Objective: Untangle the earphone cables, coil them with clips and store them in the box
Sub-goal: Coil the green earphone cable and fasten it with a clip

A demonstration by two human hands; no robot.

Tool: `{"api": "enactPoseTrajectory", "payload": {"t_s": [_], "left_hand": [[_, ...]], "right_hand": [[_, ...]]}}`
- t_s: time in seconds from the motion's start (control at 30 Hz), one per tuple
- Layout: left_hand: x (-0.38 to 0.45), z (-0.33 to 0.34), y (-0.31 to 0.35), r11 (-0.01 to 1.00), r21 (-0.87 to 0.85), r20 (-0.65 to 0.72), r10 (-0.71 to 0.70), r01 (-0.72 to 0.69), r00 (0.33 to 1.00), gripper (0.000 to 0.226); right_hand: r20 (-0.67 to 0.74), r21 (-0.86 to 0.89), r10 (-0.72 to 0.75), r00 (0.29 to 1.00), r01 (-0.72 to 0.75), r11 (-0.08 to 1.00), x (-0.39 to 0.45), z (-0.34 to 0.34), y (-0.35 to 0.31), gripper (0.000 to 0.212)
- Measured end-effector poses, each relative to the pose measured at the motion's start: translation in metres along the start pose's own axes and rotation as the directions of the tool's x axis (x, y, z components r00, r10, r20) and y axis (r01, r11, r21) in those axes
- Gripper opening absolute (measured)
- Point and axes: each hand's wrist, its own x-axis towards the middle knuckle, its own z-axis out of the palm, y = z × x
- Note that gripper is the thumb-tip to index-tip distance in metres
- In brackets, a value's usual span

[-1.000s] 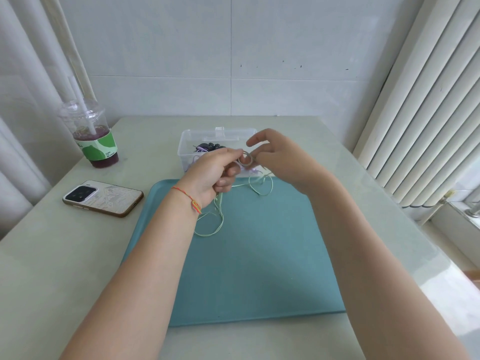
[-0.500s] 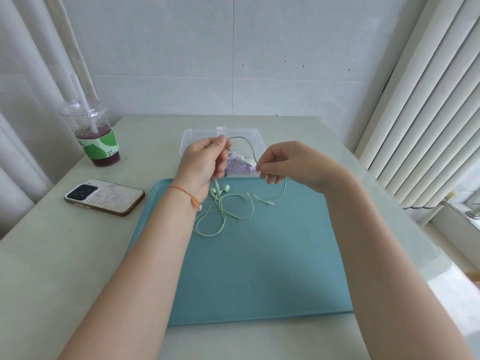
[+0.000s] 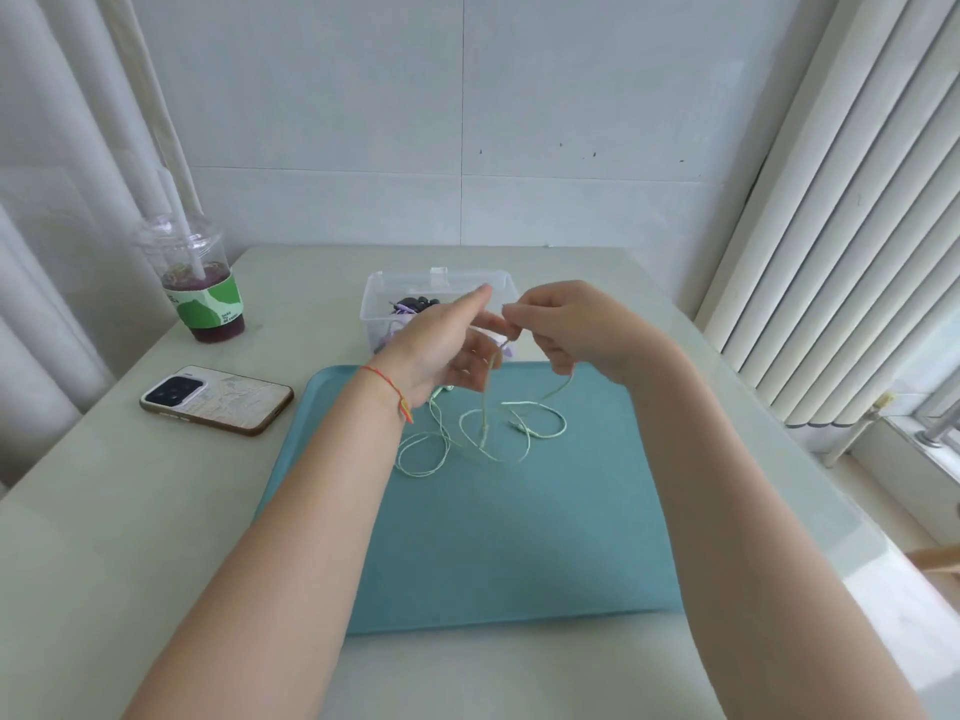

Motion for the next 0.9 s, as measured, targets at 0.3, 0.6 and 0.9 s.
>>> {"api": "enactPoseTrajectory", "payload": {"t_s": [0.3,0.6,0.9], "left_hand": [[-0.016,0.008,0.015,0.989,0.121,-0.100,0.095,-0.083,0.990,0.023],[-0.035,0.041,0.018,0.988,-0.059,-0.083,0.134,-0.139,0.987,0.015],[-0.044,0.017,0.011,0.999,0.008,0.059,-0.034,0.034,0.998,0.037]], "right_hand": [[0.074,0.131,0.036,0.997,-0.045,0.990,-0.019,-0.016,-0.024,0.022],[0.100,0.919,0.102,0.990,-0.131,0.373,-0.027,-0.020,-0.034,0.021],[-0.346,0.749,0.498,0.795,-0.086,0.657,-0.021,-0.034,0.010,0.025]]}}
